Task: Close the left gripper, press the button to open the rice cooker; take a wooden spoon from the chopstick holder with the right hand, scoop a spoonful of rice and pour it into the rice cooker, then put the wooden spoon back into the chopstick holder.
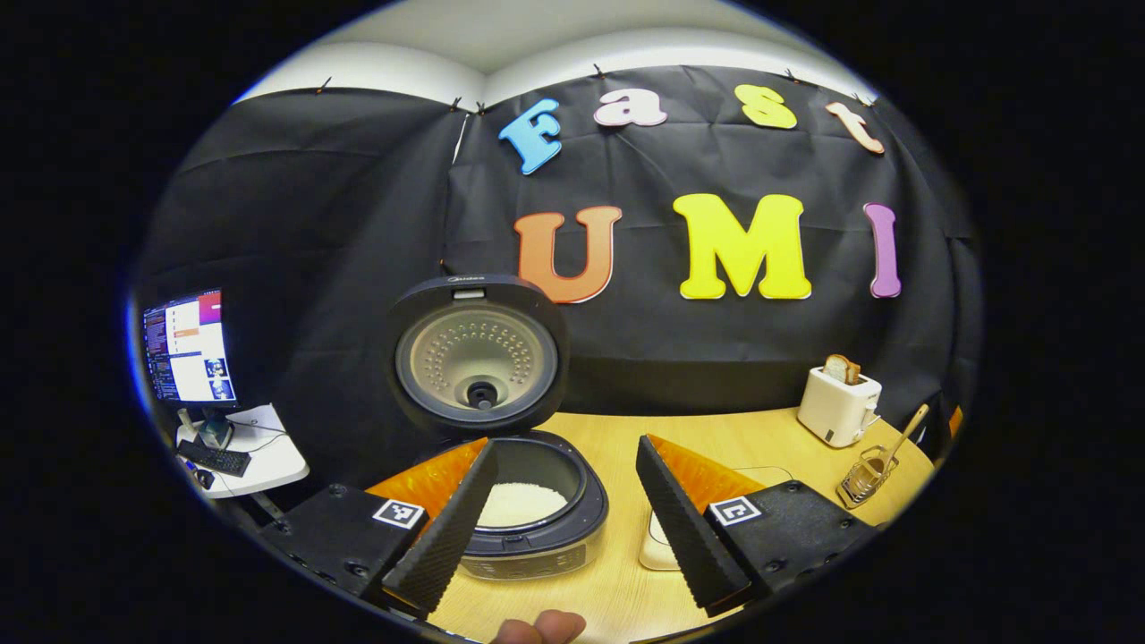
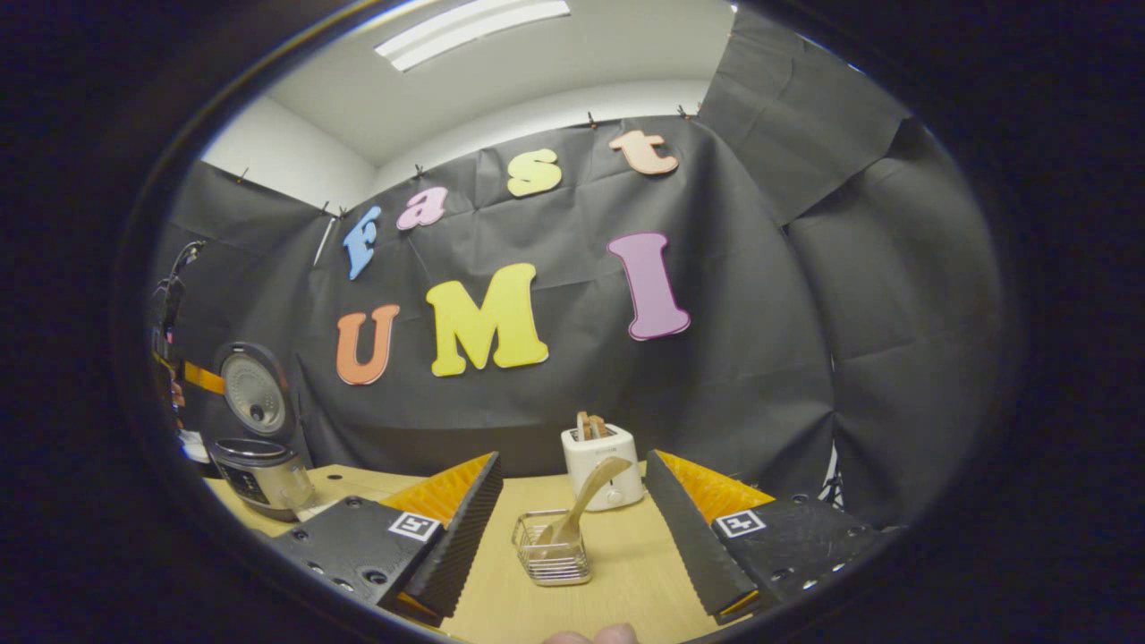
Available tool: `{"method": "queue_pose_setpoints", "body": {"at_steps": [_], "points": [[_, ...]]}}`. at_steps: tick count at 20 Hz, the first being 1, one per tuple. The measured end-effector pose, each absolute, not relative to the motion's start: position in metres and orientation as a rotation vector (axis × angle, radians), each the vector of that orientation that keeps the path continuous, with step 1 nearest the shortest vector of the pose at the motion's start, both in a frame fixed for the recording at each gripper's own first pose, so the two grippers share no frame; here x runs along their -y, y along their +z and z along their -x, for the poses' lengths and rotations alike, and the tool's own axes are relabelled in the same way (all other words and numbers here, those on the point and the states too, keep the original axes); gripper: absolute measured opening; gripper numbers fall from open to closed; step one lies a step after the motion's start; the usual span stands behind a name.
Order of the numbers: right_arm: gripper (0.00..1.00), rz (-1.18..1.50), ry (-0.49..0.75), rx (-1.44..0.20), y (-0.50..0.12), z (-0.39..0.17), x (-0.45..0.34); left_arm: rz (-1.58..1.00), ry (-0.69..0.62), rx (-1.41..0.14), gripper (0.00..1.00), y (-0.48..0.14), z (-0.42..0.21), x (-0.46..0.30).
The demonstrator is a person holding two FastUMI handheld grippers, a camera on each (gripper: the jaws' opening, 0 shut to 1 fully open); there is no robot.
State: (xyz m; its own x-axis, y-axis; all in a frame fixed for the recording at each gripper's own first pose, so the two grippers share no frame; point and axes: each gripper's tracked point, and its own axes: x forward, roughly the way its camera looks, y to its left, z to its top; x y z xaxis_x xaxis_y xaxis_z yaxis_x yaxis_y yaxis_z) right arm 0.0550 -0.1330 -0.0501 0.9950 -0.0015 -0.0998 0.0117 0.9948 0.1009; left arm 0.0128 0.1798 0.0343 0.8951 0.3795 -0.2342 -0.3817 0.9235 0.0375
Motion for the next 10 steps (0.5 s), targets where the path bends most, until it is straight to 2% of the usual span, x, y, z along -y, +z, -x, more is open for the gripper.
{"method": "queue_pose_setpoints", "body": {"at_steps": [4, 5, 6, 10], "points": [[0.95, -0.079, -0.011, -0.168, -0.067, -0.058, 0.127, -0.033, 0.327, -0.179, 0.99, 0.015, -0.011, -0.136], [0.95, -0.07, -0.011, -0.179, -0.07, -0.059, 0.126, -0.037, 0.311, -0.177, 0.94, 0.009, -0.012, -0.126], [0.95, -0.057, -0.015, -0.19, -0.072, -0.061, 0.127, -0.042, 0.298, -0.168, 0.99, 0.005, -0.013, -0.118], [0.95, -0.048, -0.015, -0.25, -0.089, -0.075, 0.127, -0.041, 0.249, -0.148, 0.99, -0.008, -0.013, -0.09]]}}
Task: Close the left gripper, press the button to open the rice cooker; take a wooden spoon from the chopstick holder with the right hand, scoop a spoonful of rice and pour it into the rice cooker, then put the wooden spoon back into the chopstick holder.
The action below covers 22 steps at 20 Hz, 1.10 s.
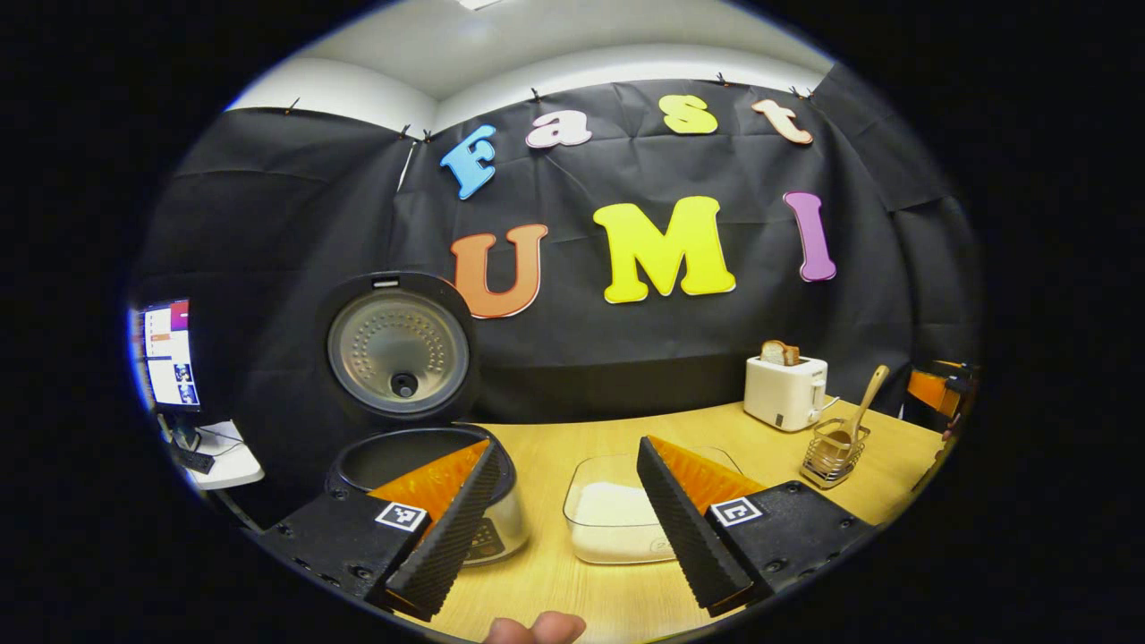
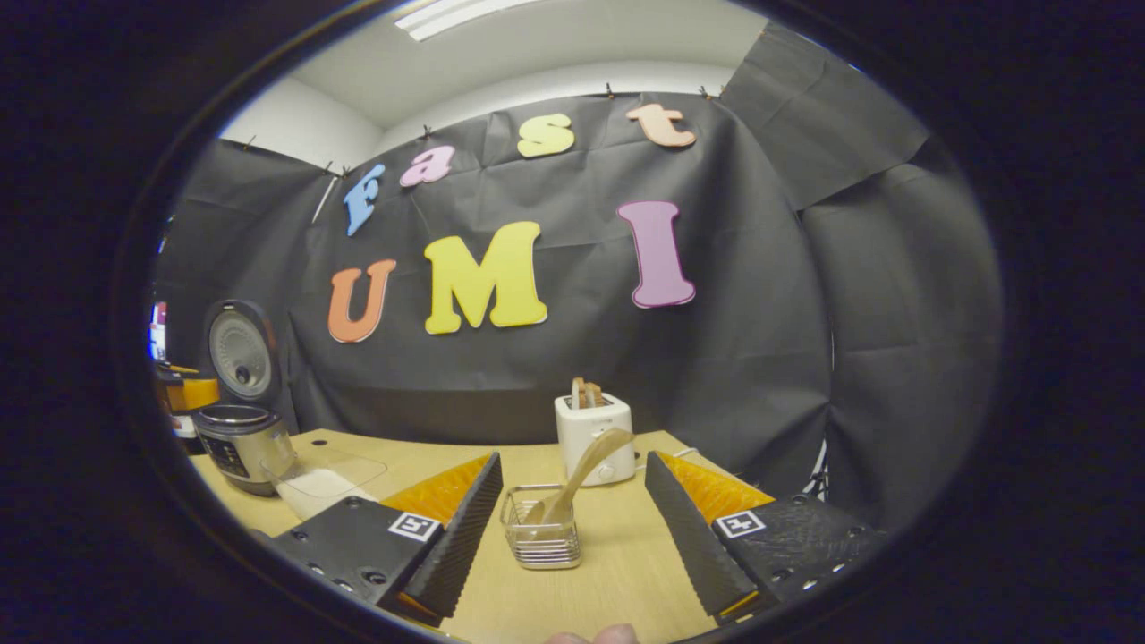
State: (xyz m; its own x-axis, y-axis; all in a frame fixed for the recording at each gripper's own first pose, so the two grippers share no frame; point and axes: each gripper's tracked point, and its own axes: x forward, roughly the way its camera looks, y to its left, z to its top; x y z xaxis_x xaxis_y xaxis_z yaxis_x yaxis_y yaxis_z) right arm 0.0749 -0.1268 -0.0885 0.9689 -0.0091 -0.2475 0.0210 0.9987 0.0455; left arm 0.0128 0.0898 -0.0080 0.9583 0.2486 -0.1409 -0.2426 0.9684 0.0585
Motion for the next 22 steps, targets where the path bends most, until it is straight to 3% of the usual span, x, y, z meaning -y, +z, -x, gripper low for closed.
{"method": "queue_pose_setpoints", "body": {"at_steps": [12, 13, 14, 17, 18, 20, 21, 22], "points": [[0.92, -0.121, -0.027, -0.463, -0.172, -0.163, 0.134, -0.089, 0.287, -0.092, 0.99, -0.001, 0.008, -0.093], [0.96, -0.125, -0.027, -0.474, -0.178, -0.168, 0.135, -0.097, 0.298, -0.091, 0.99, -0.001, 0.01, -0.097], [0.96, -0.14, -0.025, -0.479, -0.182, -0.174, 0.136, -0.103, 0.312, -0.091, 0.95, 0.0, 0.012, -0.1], [0.92, -0.208, -0.008, -0.522, -0.195, -0.184, 0.132, -0.105, 0.325, -0.093, 0.99, 0.0, 0.014, -0.102], [0.96, -0.231, -0.007, -0.527, -0.198, -0.189, 0.132, -0.106, 0.326, -0.091, 0.99, 0.002, 0.015, -0.102], [0.94, -0.254, -0.009, -0.535, -0.203, -0.193, 0.131, -0.112, 0.339, -0.08, 0.99, 0.005, 0.019, -0.108], [0.77, -0.259, -0.005, -0.54, -0.205, -0.196, 0.13, -0.113, 0.355, -0.073, 0.99, 0.007, 0.021, -0.113], [0.81, -0.262, -0.005, -0.544, -0.205, -0.195, 0.129, -0.111, 0.365, -0.066, 0.99, 0.009, 0.022, -0.117]]}}
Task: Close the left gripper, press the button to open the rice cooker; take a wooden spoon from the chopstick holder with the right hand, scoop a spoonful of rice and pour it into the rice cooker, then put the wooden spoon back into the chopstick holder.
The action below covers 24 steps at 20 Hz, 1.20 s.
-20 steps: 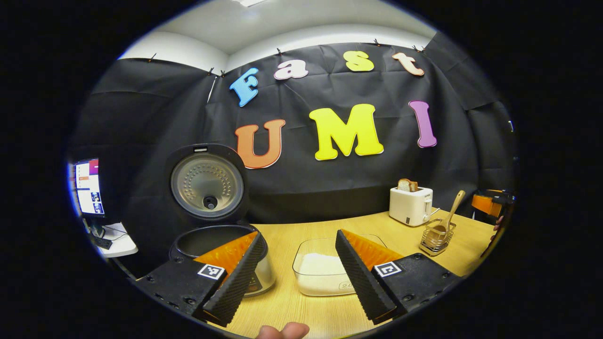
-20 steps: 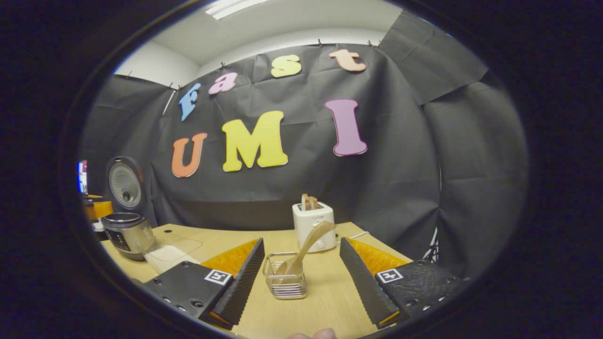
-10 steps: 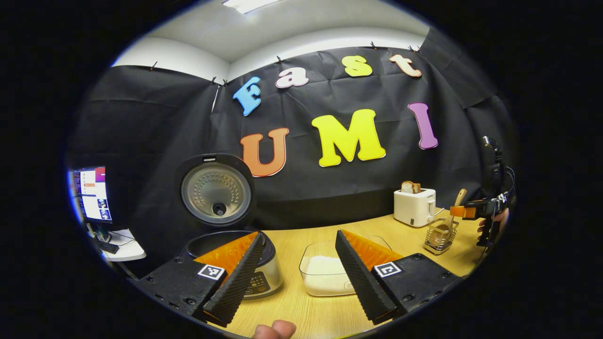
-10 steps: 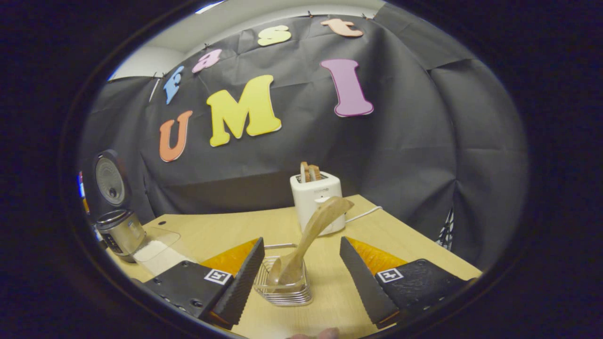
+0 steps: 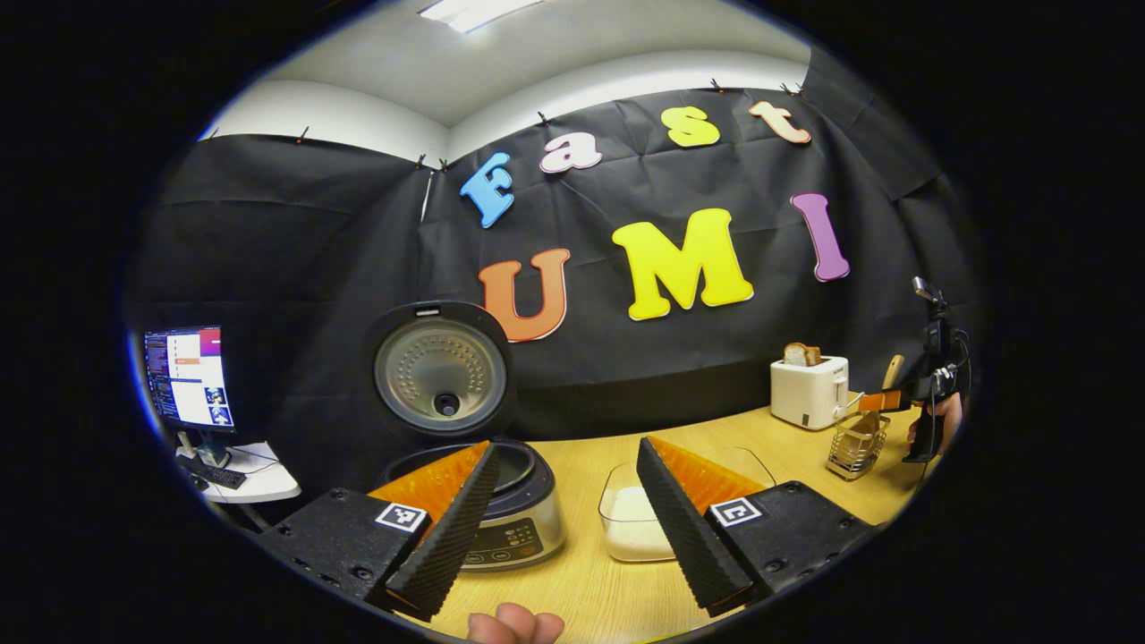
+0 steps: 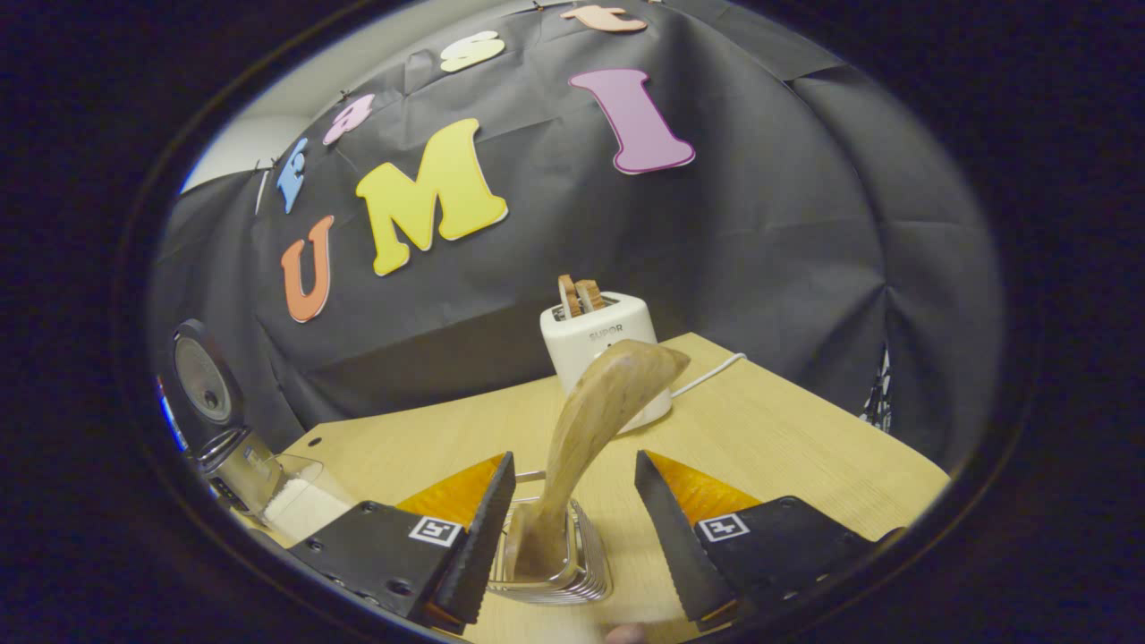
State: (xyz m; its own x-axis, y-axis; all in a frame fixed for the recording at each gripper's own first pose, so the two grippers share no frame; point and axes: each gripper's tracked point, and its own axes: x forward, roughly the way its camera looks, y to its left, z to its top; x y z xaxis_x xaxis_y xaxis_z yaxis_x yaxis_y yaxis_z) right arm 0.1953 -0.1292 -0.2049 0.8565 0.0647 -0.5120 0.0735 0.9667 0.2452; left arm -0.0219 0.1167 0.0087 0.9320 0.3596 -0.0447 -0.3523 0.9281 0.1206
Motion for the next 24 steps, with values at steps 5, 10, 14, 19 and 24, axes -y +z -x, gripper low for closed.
{"method": "queue_pose_setpoints", "body": {"at_steps": [5, 10, 14, 19, 24], "points": [[0.39, -0.257, 0.004, -0.531, -0.203, -0.202, 0.123, -0.079, 0.385, -0.065, 0.99, 0.008, 0.024, -0.125], [0.13, -0.258, 0.023, -0.519, -0.194, -0.205, 0.111, -0.067, 0.406, -0.054, 0.99, 0.01, 0.027, -0.136], [0.0, -0.197, 0.03, -0.512, -0.186, -0.206, 0.109, -0.042, 0.399, -0.049, 0.99, 0.006, 0.024, -0.141], [0.0, -0.14, 0.031, -0.45, -0.157, -0.207, 0.102, -0.015, 0.37, -0.046, 0.99, -0.001, 0.022, -0.142], [0.0, -0.077, -0.012, -0.372, -0.119, -0.21, 0.102, 0.007, 0.331, -0.032, 0.99, -0.003, 0.021, -0.147]]}}
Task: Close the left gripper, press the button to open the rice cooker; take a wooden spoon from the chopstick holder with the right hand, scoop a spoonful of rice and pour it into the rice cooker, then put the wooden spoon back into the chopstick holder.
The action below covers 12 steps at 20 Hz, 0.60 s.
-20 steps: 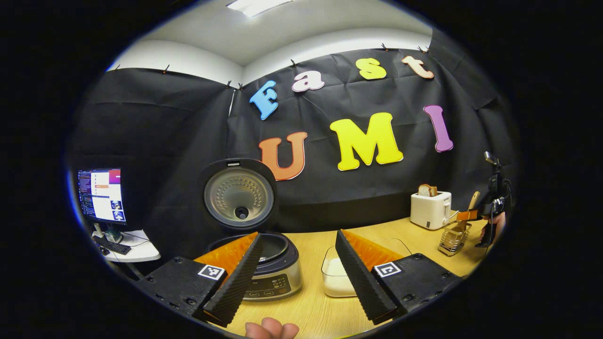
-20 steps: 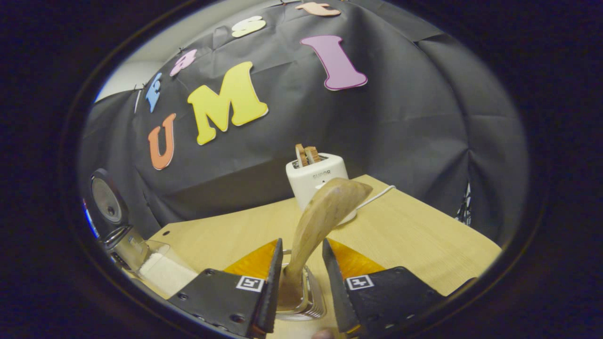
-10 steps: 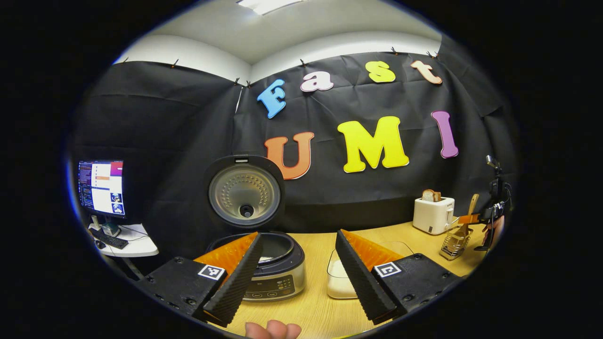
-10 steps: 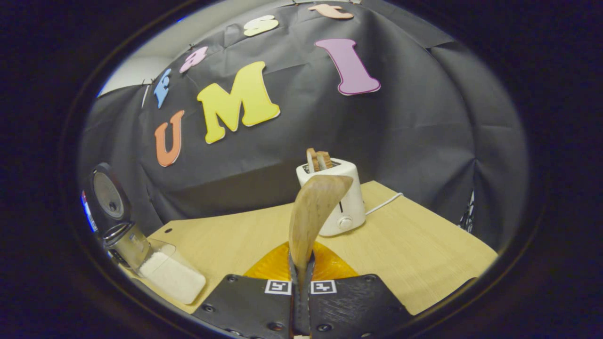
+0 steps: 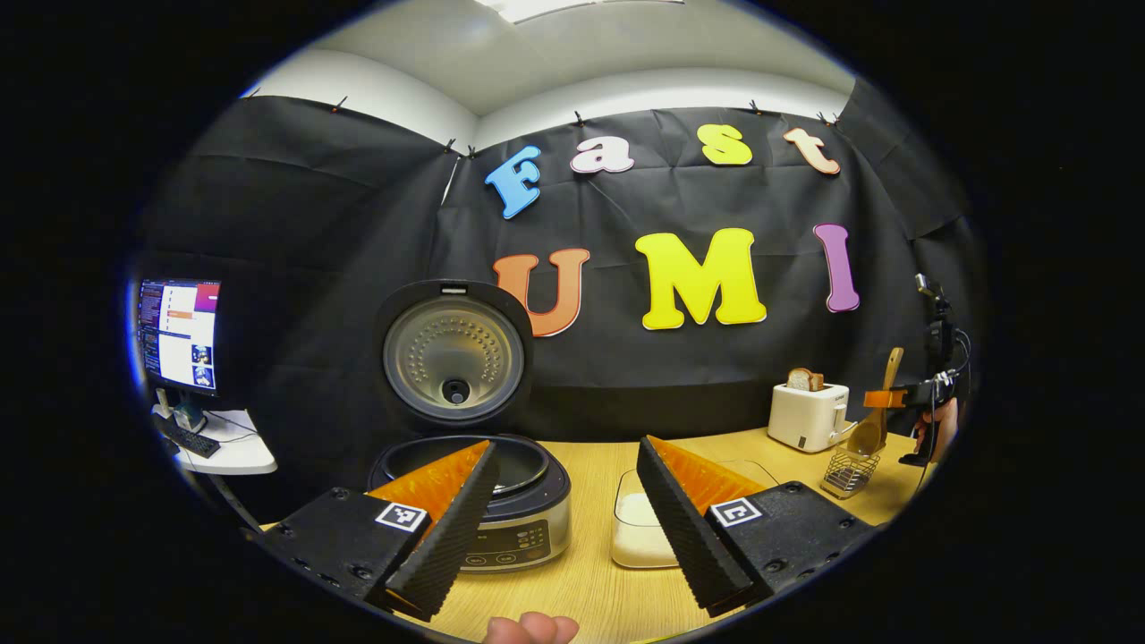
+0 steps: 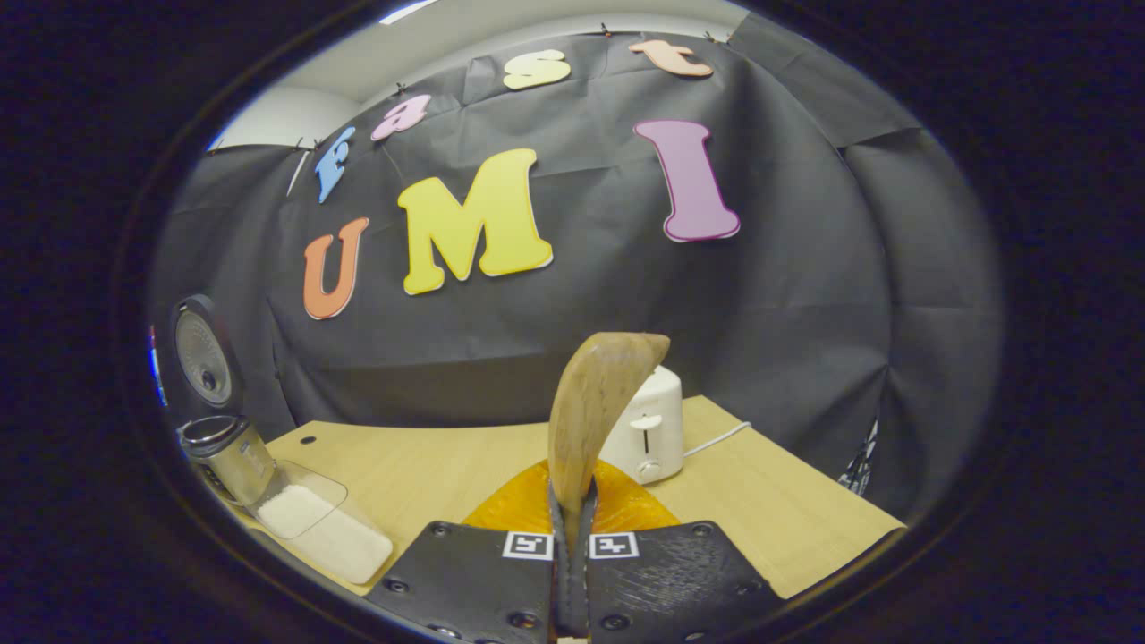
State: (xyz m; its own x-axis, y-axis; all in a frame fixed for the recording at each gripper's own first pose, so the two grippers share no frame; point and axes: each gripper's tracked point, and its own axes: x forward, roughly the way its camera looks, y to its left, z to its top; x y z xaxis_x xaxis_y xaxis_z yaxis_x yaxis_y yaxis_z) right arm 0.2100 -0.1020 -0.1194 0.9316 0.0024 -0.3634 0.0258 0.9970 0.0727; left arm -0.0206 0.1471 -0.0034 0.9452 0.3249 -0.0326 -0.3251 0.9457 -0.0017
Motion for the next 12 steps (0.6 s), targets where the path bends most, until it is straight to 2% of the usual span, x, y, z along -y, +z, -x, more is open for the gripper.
{"method": "queue_pose_setpoints", "body": {"at_steps": [4, 5, 6, 12], "points": [[0.0, -0.072, -0.016, -0.317, -0.085, -0.213, 0.081, -0.014, 0.316, -0.018, 0.99, -0.002, 0.022, -0.158], [0.0, -0.071, -0.003, -0.308, -0.076, -0.213, 0.07, -0.008, 0.307, -0.013, 0.95, -0.001, 0.022, -0.158], [0.0, -0.073, 0.016, -0.302, -0.07, -0.214, 0.055, -0.011, 0.295, -0.014, 0.99, 0.0, 0.023, -0.159], [0.0, -0.104, 0.227, -0.321, -0.056, -0.22, -0.082, -0.1, 0.279, 0.008, 0.99, 0.008, 0.035, -0.17]]}}
